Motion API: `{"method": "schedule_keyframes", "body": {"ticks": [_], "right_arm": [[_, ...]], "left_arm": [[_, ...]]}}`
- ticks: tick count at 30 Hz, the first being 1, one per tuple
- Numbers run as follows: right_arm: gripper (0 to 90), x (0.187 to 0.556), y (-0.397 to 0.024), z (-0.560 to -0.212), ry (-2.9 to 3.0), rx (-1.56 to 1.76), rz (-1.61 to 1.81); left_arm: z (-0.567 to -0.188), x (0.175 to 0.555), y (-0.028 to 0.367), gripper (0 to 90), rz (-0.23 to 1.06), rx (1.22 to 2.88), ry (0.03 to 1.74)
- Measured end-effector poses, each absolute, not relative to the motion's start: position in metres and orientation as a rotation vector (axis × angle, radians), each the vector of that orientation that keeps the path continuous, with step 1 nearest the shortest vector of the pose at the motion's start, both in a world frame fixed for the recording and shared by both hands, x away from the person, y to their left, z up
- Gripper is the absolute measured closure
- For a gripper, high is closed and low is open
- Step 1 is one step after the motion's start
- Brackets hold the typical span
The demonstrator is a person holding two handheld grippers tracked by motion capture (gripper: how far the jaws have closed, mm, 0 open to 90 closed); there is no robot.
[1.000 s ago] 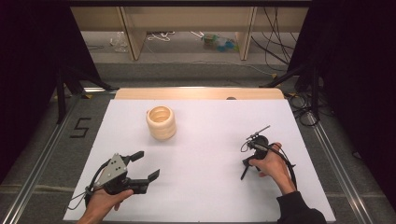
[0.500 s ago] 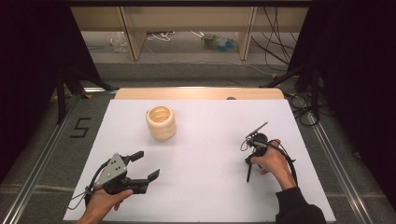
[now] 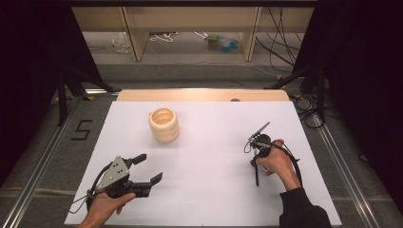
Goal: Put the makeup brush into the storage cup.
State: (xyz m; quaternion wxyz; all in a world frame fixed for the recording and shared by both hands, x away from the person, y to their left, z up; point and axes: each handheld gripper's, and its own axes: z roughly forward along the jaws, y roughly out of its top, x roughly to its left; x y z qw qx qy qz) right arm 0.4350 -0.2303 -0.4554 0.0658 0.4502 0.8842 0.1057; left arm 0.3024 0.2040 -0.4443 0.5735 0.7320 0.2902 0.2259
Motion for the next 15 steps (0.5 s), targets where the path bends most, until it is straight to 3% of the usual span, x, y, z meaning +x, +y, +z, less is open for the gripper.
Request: {"method": "schedule_keyframes", "body": {"ticks": [15], "right_arm": [[75.4, 0.4378, -0.2248, -0.4549, 2.720, 1.286, 0.290]], "left_arm": [[-0.4446, 0.3016, 0.2028, 15.8, 0.523, 1.715, 0.686]]}}
